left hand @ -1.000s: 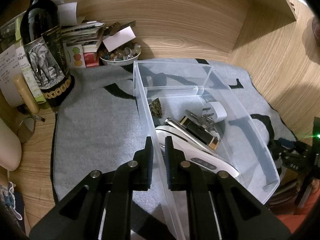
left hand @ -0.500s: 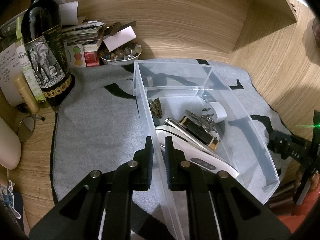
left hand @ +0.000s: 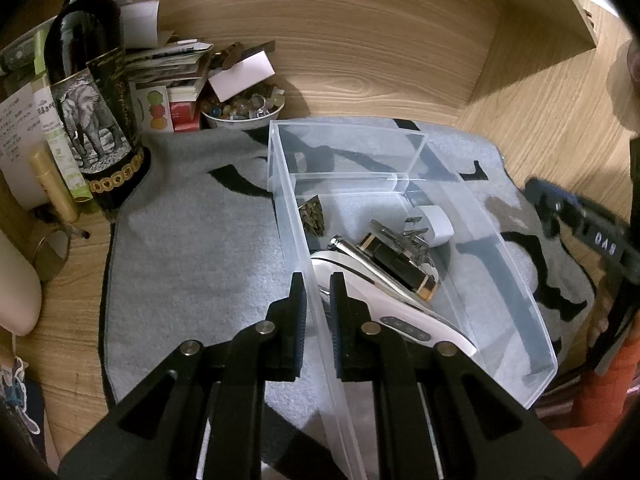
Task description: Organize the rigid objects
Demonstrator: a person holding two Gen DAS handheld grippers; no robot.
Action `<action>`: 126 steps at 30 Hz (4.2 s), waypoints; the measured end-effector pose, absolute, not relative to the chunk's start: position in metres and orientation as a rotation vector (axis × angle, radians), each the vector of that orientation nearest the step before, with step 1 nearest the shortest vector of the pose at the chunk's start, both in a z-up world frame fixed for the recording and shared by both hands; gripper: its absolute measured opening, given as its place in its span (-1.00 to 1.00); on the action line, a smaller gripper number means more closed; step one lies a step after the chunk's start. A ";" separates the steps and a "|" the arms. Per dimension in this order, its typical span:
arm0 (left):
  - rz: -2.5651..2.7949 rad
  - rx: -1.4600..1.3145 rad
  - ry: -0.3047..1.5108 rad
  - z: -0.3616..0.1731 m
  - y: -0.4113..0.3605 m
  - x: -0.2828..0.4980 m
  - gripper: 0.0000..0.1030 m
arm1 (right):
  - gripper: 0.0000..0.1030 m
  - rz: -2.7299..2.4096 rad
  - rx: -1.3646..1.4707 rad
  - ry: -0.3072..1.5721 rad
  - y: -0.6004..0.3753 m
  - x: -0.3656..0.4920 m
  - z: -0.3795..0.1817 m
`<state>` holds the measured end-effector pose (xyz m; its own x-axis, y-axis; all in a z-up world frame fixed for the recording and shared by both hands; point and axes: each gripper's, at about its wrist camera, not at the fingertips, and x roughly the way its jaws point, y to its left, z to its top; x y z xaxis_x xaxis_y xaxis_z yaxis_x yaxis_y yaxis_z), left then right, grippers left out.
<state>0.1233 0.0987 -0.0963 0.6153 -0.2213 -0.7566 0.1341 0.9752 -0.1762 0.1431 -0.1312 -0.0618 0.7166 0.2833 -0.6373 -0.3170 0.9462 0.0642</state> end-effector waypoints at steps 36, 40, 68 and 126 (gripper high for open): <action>-0.172 -0.094 0.891 -0.094 0.097 0.125 -0.81 | 0.01 0.599 -0.174 0.775 -0.054 0.159 -0.072; -0.142 -0.067 0.856 -0.082 0.098 0.122 -0.74 | 0.39 0.573 -0.138 0.712 -0.070 0.150 -0.056; -0.078 -0.040 0.308 0.015 0.032 0.017 1.00 | 1.00 0.357 0.007 0.309 -0.156 0.036 0.011; -0.081 -0.035 0.245 0.016 0.017 -0.008 1.00 | 1.00 0.378 -0.018 0.257 -0.162 0.015 0.016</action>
<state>-0.0083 0.0168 0.0162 0.9670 -0.0845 -0.2404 0.0759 0.9961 -0.0449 0.0147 -0.1619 0.0163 0.8972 0.3631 -0.2514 -0.3677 0.9295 0.0304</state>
